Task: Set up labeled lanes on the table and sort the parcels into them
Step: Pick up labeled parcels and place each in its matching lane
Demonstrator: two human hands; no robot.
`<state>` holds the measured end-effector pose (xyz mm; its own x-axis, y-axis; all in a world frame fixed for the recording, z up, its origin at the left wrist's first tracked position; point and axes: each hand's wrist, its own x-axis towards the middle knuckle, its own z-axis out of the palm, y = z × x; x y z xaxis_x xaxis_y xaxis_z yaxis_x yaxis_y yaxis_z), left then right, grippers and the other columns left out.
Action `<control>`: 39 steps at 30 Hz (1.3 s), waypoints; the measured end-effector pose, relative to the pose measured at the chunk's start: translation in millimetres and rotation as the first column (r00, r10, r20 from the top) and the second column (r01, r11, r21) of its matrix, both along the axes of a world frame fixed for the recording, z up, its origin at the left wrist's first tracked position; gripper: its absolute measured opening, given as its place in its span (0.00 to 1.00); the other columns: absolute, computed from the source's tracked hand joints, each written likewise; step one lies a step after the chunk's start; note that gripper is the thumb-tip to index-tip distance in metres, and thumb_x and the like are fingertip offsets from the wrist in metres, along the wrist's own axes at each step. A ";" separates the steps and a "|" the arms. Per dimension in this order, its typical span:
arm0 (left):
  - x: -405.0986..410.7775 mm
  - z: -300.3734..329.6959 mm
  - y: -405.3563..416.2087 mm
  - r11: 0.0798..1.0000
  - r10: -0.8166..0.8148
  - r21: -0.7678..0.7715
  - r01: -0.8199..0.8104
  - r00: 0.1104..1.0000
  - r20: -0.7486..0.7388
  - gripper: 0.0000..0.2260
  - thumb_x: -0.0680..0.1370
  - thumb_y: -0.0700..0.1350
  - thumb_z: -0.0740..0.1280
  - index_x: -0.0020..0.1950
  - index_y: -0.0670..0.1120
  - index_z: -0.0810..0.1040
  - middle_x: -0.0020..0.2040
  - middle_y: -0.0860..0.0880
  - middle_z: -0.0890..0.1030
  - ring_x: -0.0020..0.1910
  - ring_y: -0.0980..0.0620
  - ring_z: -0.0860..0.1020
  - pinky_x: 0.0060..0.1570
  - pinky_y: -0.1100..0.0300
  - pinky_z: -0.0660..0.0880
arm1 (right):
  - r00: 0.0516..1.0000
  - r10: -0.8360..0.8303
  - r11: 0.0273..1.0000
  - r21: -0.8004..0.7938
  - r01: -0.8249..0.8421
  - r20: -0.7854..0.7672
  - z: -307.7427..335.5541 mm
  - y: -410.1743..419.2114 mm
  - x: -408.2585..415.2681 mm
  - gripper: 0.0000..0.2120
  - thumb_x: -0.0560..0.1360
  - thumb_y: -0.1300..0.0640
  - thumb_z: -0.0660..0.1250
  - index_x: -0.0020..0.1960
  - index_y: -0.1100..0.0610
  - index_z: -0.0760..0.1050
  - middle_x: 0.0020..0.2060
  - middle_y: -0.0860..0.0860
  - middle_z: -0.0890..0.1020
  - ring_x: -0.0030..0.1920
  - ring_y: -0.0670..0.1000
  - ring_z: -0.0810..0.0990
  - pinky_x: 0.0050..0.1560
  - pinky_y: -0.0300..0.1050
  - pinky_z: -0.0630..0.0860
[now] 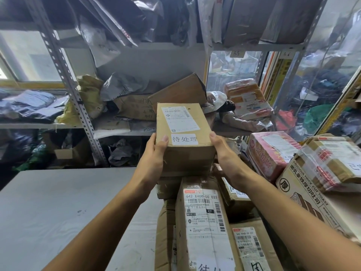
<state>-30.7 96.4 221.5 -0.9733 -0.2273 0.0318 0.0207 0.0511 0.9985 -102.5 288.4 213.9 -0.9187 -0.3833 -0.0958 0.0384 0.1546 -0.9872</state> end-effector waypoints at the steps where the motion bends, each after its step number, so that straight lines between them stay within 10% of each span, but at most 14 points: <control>1: 0.9 -0.4 0.6 1.000 -0.002 0.003 0.002 1.000 -0.001 0.29 0.74 0.68 0.57 0.72 0.58 0.67 0.64 0.57 0.79 0.64 0.55 0.76 0.66 0.45 0.72 | 1.000 0.024 1.000 -0.008 -0.024 0.003 -3.0 0.3 0.7 0.39 0.69 0.23 0.55 0.74 0.43 0.64 0.62 0.40 0.80 0.63 0.41 0.76 0.73 0.52 0.67; 11: 10.1 -13.6 3.7 0.999 0.036 -0.020 -0.036 0.999 -0.002 0.47 0.66 0.76 0.59 0.79 0.52 0.57 0.71 0.53 0.72 0.70 0.53 0.70 0.72 0.45 0.65 | 0.998 0.059 0.996 -0.073 -0.057 0.018 -19.4 4.8 12.7 0.41 0.67 0.18 0.49 0.73 0.37 0.67 0.70 0.41 0.74 0.73 0.46 0.68 0.77 0.58 0.58; 20: 32.7 -42.9 12.7 0.993 0.109 -0.050 -0.107 0.994 0.032 0.47 0.65 0.77 0.58 0.80 0.59 0.52 0.77 0.54 0.65 0.74 0.56 0.65 0.74 0.50 0.61 | 0.999 0.002 0.993 -0.119 0.002 0.035 -38.4 9.1 29.1 0.38 0.60 0.15 0.51 0.63 0.31 0.72 0.67 0.44 0.77 0.69 0.49 0.73 0.74 0.59 0.64; 28: 42.7 -45.2 15.7 0.981 0.179 -0.087 -0.174 0.982 0.053 0.44 0.69 0.75 0.56 0.80 0.59 0.47 0.80 0.54 0.58 0.76 0.55 0.59 0.66 0.59 0.58 | 0.998 -0.054 0.995 -0.080 0.057 0.043 -42.7 15.1 38.4 0.51 0.59 0.14 0.51 0.75 0.39 0.63 0.72 0.43 0.72 0.70 0.46 0.72 0.74 0.59 0.63; 34: 93.2 -53.9 45.1 0.966 0.245 -0.080 -0.245 0.969 -0.005 0.28 0.75 0.72 0.55 0.74 0.67 0.55 0.58 0.84 0.63 0.54 0.87 0.63 0.52 0.81 0.62 | 0.980 -0.190 0.967 -0.182 0.177 -0.058 -59.5 26.8 91.0 0.25 0.69 0.20 0.53 0.57 0.30 0.75 0.58 0.39 0.82 0.61 0.40 0.78 0.64 0.50 0.71; 39: 115.1 -61.3 78.1 0.990 -0.004 0.141 -0.025 0.980 0.200 0.33 0.69 0.71 0.60 0.73 0.68 0.60 0.69 0.61 0.71 0.57 0.67 0.77 0.46 0.71 0.76 | 0.992 -0.124 0.971 -0.203 0.122 0.004 -68.5 27.6 123.9 0.32 0.72 0.27 0.58 0.66 0.47 0.71 0.55 0.47 0.85 0.57 0.47 0.83 0.57 0.48 0.77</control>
<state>84.4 174.5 160.2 -0.9542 -0.2260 -0.1962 -0.1795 -0.0925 0.9794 21.5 316.0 145.4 -0.9605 -0.2776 -0.0199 0.0363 -0.0540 -0.9979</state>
